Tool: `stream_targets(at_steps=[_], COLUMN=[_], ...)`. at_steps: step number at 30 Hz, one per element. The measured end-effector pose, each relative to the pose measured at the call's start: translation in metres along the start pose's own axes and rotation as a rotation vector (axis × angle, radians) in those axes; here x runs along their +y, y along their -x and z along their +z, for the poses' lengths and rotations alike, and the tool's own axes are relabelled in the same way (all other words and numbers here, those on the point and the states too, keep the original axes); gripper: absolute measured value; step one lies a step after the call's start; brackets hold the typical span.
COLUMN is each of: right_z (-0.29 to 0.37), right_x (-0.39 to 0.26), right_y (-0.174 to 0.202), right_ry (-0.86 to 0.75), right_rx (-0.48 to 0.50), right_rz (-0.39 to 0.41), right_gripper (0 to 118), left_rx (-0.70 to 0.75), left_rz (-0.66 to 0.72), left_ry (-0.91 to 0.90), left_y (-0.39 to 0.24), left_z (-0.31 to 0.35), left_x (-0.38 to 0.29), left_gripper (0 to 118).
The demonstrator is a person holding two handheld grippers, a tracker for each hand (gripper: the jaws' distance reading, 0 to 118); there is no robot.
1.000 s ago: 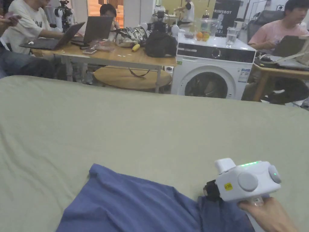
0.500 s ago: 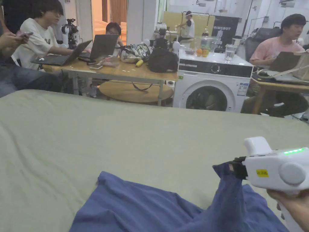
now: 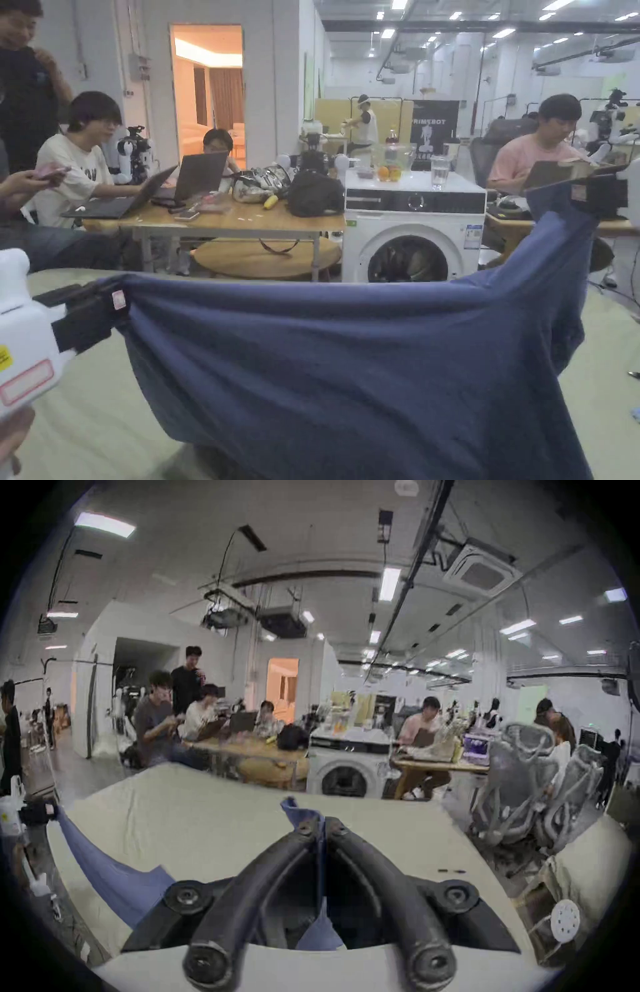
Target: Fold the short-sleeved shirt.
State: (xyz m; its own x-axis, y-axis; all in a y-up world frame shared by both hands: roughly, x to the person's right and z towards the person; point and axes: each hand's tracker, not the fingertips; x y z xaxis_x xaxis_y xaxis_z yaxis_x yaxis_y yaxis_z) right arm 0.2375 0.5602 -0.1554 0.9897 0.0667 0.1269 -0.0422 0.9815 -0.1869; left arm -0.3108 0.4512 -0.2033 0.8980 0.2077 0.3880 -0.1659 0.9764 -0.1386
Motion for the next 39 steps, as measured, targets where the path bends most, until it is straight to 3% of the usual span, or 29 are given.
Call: stream_targets(at_steps=[8,12,21,26,31,37,39], right_z=[-0.043,-0.07,-0.115,-0.132,-0.125,-0.06,-0.033], right_x=[0.106,0.149,0.202,0.159,0.092,0.017,-0.011], right_y=[0.002,0.009,0.022,0.022,0.015,0.013,0.011], right_ry=[-0.025,-0.06,-0.101,-0.051,0.002,0.019,0.014], right_rx=[-0.176,-0.228,-0.27,-0.218,-0.096,0.003,0.034], right_rz=[0.051,0.019,0.001,0.009,-0.044,-0.03,-0.075], right_gripper=[0,0,0,0,0,0,0], left_rx=[0.079,0.155,0.187,0.18,0.151,0.083,0.062], left_rz=[-0.059,-0.093,-0.148,-0.138,-0.084,-0.055,-0.031], left_ry=[-0.099,-0.059,0.007,0.067,0.135,0.159,0.16], left_y=[-0.017,-0.019,-0.007,0.009,0.03,0.042,0.04], left_z=[-0.106,-0.144,-0.176,-0.185,-0.174,-0.105,-0.072], left_x=[0.12,0.168,0.177,0.138,0.081,0.013,-0.008], left_gripper=[3,3,3,3,3,3,3])
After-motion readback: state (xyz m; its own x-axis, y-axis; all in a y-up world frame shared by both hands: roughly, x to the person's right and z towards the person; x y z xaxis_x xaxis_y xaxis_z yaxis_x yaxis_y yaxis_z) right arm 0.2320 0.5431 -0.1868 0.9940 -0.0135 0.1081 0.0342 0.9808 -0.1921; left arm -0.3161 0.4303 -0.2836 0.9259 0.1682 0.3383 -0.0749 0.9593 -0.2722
